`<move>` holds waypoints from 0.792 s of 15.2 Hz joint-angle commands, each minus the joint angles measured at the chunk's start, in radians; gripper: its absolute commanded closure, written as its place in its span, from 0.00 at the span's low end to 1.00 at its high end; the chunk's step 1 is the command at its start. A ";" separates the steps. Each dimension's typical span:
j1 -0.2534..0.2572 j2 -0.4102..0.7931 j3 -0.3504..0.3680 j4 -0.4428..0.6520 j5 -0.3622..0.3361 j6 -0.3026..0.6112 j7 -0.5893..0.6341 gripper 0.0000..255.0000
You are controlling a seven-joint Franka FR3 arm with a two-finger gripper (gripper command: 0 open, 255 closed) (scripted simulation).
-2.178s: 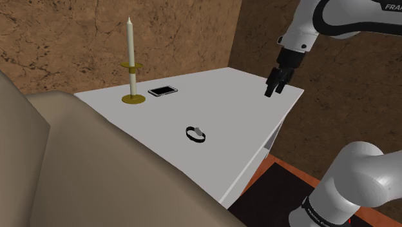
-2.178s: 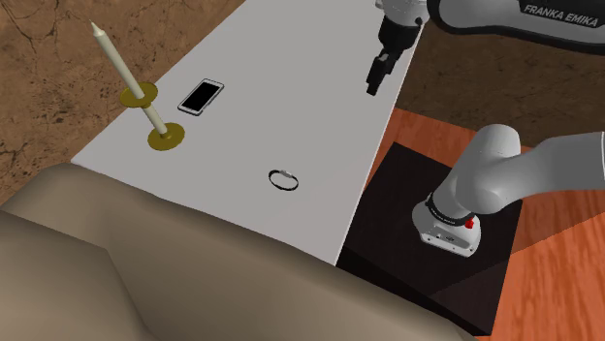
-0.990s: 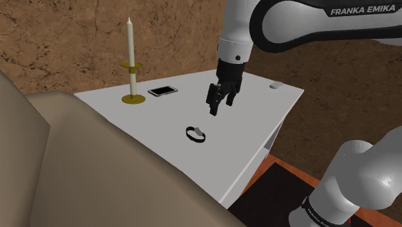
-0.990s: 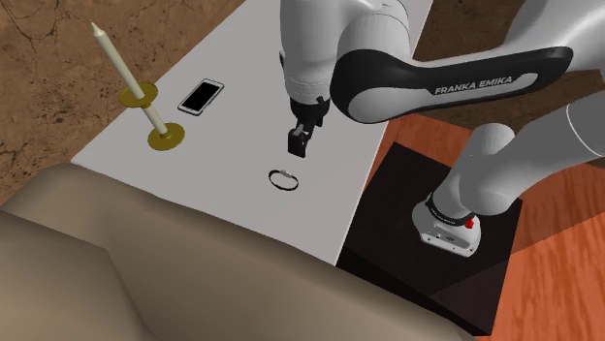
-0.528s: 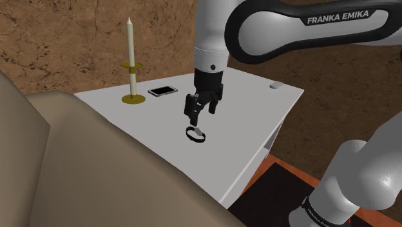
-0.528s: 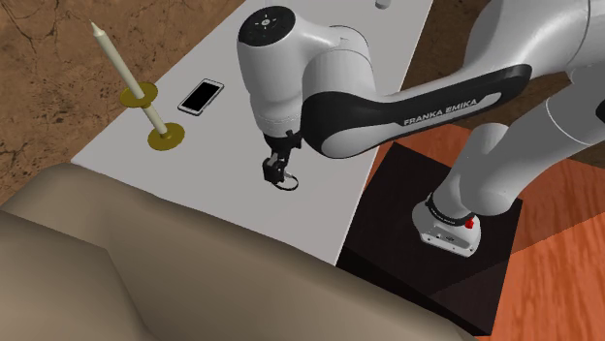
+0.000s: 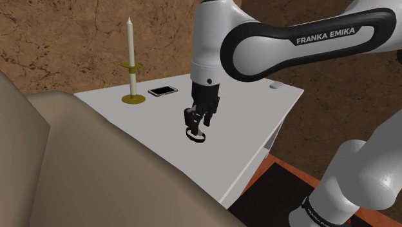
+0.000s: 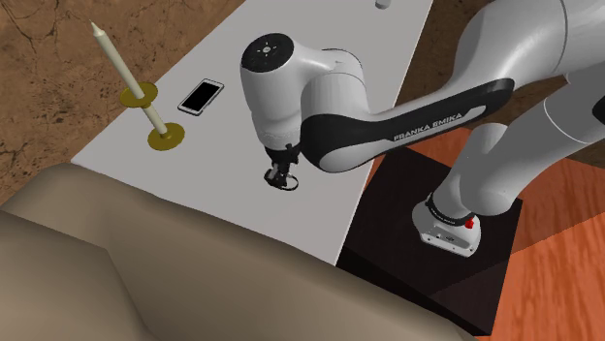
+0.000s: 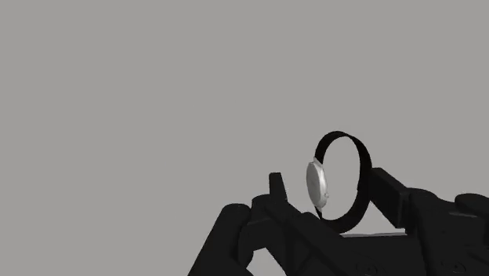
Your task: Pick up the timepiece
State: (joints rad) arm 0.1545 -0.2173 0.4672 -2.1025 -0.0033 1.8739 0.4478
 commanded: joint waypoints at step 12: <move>0.000 -0.008 -0.003 0.033 0.003 -0.040 -0.005 1.00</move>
State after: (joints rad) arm 0.1542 -0.2237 0.4650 -2.0815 -0.0010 1.8480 0.4442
